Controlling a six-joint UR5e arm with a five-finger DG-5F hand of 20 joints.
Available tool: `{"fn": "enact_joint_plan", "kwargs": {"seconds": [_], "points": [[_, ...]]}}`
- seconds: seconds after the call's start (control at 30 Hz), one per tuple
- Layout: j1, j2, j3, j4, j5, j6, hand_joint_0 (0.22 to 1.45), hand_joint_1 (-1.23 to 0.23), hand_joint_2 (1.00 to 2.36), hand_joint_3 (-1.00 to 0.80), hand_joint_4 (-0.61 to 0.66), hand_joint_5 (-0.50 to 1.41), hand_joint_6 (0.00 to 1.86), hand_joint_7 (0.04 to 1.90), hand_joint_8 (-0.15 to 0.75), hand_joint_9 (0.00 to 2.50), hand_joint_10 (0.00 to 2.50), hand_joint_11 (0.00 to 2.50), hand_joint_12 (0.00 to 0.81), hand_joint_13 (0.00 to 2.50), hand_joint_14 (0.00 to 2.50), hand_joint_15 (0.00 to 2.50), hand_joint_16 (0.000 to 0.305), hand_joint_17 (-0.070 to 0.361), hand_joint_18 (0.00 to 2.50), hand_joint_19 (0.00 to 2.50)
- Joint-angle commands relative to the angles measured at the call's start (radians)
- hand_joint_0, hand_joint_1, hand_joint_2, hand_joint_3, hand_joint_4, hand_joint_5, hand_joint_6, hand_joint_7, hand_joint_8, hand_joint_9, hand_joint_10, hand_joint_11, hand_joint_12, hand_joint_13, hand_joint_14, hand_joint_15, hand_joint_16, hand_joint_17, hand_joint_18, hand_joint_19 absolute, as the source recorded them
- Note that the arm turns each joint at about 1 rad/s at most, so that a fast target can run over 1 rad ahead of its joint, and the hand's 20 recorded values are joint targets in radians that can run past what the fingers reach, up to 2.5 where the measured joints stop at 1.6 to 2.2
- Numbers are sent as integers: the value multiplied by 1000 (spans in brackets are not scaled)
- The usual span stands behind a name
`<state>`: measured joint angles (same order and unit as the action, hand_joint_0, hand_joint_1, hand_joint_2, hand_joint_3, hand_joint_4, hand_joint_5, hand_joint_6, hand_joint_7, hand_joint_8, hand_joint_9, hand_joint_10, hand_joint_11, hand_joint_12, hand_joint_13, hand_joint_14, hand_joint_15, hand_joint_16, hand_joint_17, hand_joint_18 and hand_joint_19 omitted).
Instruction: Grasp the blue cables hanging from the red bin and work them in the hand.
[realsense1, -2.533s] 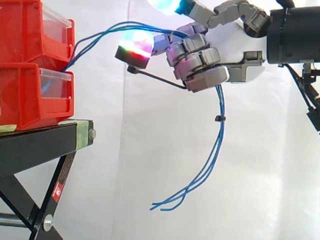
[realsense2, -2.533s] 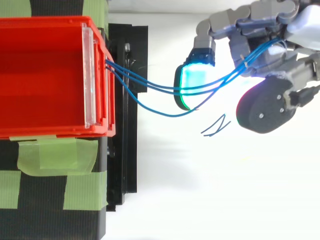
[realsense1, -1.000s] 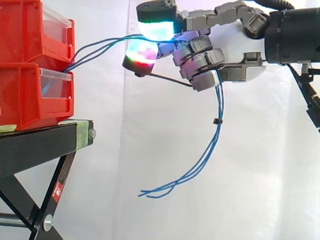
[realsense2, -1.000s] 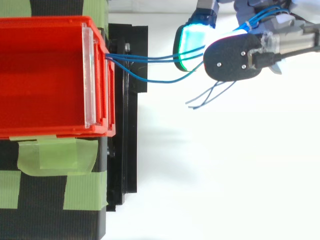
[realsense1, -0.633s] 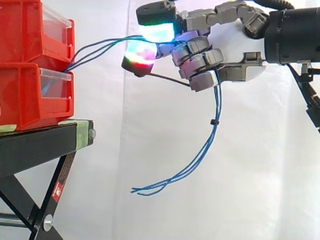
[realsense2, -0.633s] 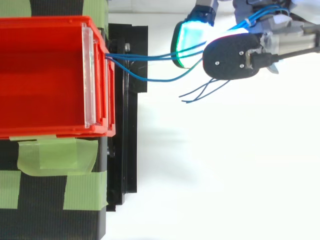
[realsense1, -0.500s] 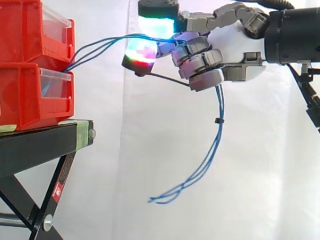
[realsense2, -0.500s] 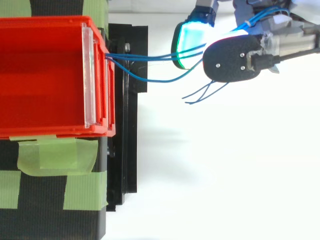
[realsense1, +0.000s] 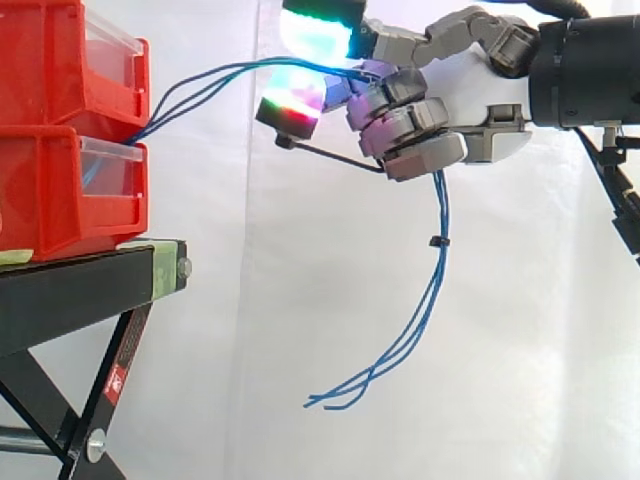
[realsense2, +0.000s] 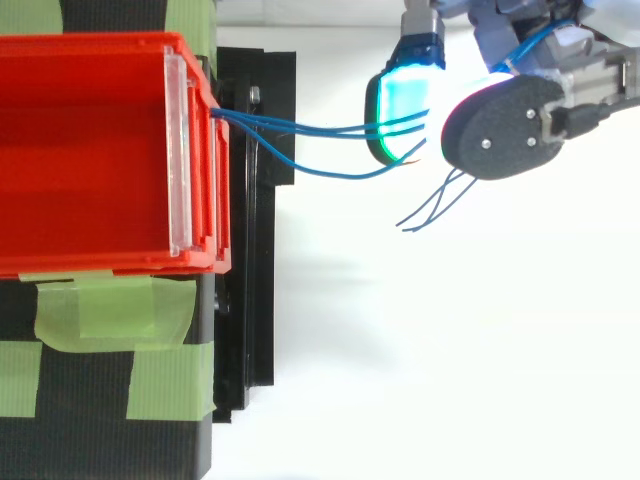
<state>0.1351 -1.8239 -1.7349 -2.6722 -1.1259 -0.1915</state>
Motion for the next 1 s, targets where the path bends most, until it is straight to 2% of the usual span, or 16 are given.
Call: {"fn": "enact_joint_plan", "kwargs": {"seconds": [0.0, 0.13, 0.23, 0.37, 0.4, 0.43, 0.47, 0.6, 0.7, 0.77, 0.8, 0.87, 0.9, 0.97], "points": [[0, 0, 0, -2, 2, -6, 891, -610, 1019, -445, 236, 486, 249, 1329, 432, 773, 2500, 2500, 451, 978, 2500, 1568, 52, 118, 1613, 1505], [0, 0, 0, -2, 5, -12, 891, -608, 1017, -196, 275, 545, 131, 1372, 438, 829, 2500, 2500, 475, 1043, 2500, 1537, 66, 148, 1658, 1237], [0, 0, 0, 0, 5, -19, 891, -598, 1013, -93, 279, 558, 61, 1400, 443, 829, 2500, 2500, 486, 1059, 2500, 1565, 71, 160, 1650, 1137], [0, 0, 0, 2, 6, -31, 868, -632, 1011, -259, 275, 530, 47, 1405, 442, 802, 2500, 2500, 494, 1047, 2500, 1547, 73, 164, 1621, 1082], [0, 0, 0, 3, 6, -32, 865, -642, 1013, -357, 266, 509, 66, 1401, 442, 785, 2500, 2500, 496, 1019, 2500, 1576, 69, 154, 1602, 1153], [0, -2, 0, 5, 8, -35, 864, -643, 1013, -366, 269, 504, 69, 1403, 448, 777, 2500, 2500, 493, 1012, 2500, 1573, 68, 152, 1597, 1172], [-2, -2, 0, 6, 8, -39, 860, -649, 1015, -342, 268, 496, 79, 1395, 444, 760, 2500, 2500, 490, 1003, 2500, 1573, 65, 147, 1589, 1215], [-5, 0, 0, 18, 2, -45, 929, -698, 1007, 46, 292, 429, 153, 1329, 448, 665, 2500, 2500, 503, 962, 2500, 1548, 71, 160, 1546, 1093], [-8, 0, 0, 26, 0, -45, 914, -720, 1001, 65, 298, 408, 171, 1315, 452, 599, 2500, 2500, 520, 942, 2500, 1529, 76, 171, 1511, 1005], [-9, 0, 0, 31, 0, -45, 857, -747, 1003, -56, 311, 333, 243, 1263, 474, 436, 2500, 2500, 533, 836, 2500, 1501, 81, 182, 1418, 891], [-9, 0, 0, 31, 0, -45, 834, -774, 1005, -242, 304, 234, 316, 1233, 486, 279, 2500, 2500, 544, 736, 2500, 1527, 79, 177, 1323, 961], [-9, 0, 0, 31, 0, -45, 829, -791, 1009, -357, 270, 120, 438, 1194, 472, 133, 2500, 2500, 538, 603, 2500, 1590, 73, 165, 1244, 1166], [-11, 0, 0, 31, 0, -45, 823, -804, 1010, -387, 262, 93, 439, 1211, 466, 111, 2500, 2500, 536, 583, 2500, 1608, 70, 157, 1230, 1259], [-11, -2, 0, 31, -2, -45, 847, -827, 1016, -422, 213, 51, 415, 1253, 441, 62, 2500, 2500, 496, 504, 2500, 1690, 56, 127, 1228, 1661]]}}
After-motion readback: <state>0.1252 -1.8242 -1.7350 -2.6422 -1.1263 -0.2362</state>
